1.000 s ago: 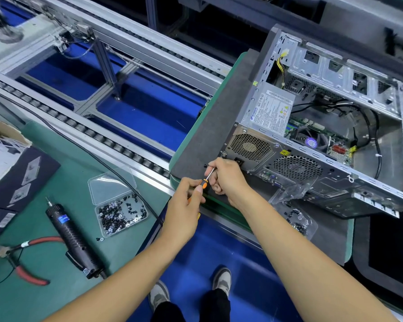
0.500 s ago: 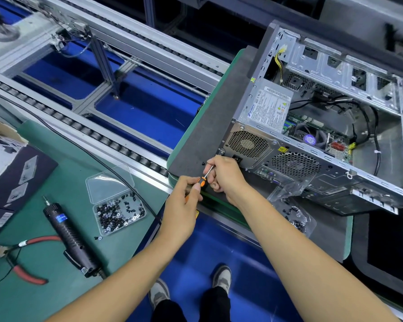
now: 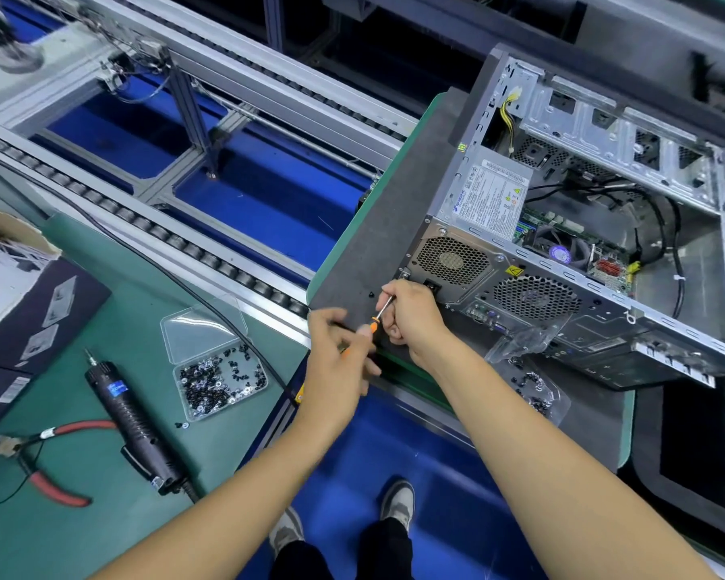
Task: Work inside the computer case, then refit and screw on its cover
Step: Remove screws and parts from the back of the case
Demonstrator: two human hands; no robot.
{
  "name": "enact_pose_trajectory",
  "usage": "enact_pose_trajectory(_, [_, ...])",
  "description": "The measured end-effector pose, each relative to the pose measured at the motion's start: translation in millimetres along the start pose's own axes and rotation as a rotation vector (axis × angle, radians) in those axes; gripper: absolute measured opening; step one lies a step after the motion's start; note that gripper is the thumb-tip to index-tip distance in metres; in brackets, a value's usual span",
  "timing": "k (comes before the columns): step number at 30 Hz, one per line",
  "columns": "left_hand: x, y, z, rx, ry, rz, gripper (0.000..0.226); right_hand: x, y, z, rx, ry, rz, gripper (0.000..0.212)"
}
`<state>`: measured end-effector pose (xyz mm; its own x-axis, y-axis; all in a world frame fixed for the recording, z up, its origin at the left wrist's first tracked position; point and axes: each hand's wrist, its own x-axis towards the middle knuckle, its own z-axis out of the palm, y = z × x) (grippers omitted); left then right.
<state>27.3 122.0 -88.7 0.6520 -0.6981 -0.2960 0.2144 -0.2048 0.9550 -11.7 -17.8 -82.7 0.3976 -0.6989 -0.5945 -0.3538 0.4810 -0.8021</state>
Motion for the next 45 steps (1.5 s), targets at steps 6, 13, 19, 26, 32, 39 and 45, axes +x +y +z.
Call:
enact_pose_trajectory(6, [8.0, -2.4, -4.3, 0.055, -0.104, -0.06, 0.03, 1.4, 0.8, -0.5, -0.024, -0.003, 0.0, 0.034])
enact_pose_trajectory(13, [-17.8, 7.5, 20.0, 0.653, 0.205, 0.366, 0.032, -1.2, -0.1, -0.8, -0.063, 0.023, -0.019, 0.034])
enact_pose_trajectory(19, [-15.7, 6.4, 22.2, 0.434, 0.139, 0.22, 0.026, -2.6, -2.5, 0.3, -0.078, 0.059, -0.01, 0.036])
enact_pose_trajectory(26, [0.5, 17.6, 10.4, -0.115, -0.114, -0.183, 0.021, -1.0, -0.1, -0.8, -0.009, 0.046, -0.015, 0.034])
enact_pose_trajectory(32, [-16.8, 4.9, 18.9, 0.846, 0.084, 0.377, 0.023, -0.2, 0.9, -2.1, -0.077, 0.06, -0.033, 0.035])
enact_pose_trajectory(39, [-8.8, 7.1, 15.4, -0.315, -0.041, -0.244, 0.015, 5.7, 3.3, -1.2, -0.022, 0.068, -0.011, 0.035])
enact_pose_trajectory(45, [-6.9, 8.7, 13.5, -0.052, -0.078, -0.113, 0.028, 7.7, 6.4, -3.4, -0.006, 0.05, -0.019, 0.031])
